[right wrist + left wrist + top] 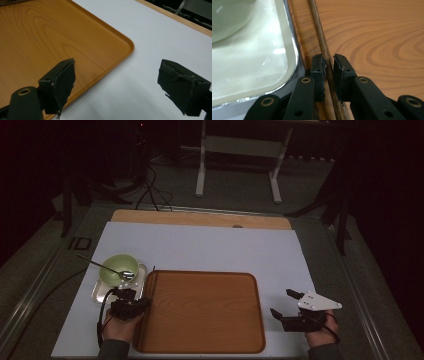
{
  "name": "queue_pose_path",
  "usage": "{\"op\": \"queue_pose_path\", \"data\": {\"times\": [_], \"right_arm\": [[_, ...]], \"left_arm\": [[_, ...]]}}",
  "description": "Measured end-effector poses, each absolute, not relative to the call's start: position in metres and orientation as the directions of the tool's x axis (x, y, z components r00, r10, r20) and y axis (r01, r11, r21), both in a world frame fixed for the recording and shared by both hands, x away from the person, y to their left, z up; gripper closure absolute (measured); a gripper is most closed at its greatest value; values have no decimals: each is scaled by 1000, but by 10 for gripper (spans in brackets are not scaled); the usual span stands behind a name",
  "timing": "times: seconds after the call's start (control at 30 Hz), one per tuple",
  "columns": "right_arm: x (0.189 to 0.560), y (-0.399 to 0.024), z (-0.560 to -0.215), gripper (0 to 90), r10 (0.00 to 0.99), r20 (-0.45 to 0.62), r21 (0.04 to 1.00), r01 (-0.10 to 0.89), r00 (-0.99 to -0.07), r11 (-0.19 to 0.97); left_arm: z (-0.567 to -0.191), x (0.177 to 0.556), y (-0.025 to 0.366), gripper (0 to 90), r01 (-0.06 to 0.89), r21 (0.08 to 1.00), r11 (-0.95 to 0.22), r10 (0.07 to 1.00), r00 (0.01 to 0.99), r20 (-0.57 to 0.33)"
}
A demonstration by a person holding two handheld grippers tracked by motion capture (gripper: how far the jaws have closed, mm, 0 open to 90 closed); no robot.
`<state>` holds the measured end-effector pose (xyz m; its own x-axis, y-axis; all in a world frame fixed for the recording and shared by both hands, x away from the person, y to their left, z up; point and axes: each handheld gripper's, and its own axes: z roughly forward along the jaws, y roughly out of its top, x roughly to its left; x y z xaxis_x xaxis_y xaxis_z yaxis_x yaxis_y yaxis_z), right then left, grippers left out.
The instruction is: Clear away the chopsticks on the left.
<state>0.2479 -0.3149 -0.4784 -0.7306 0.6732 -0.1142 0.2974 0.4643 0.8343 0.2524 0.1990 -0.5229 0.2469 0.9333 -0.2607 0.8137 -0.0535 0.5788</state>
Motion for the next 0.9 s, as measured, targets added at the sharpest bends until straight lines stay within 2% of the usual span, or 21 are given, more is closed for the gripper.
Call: {"op": "queue_pose_path", "data": {"times": [0.9], "right_arm": [[247, -316, -478, 144, 674, -114, 835, 297, -730, 463]], "left_arm": [[-518, 245, 191, 731, 816, 556, -161, 935, 307, -179]]}}
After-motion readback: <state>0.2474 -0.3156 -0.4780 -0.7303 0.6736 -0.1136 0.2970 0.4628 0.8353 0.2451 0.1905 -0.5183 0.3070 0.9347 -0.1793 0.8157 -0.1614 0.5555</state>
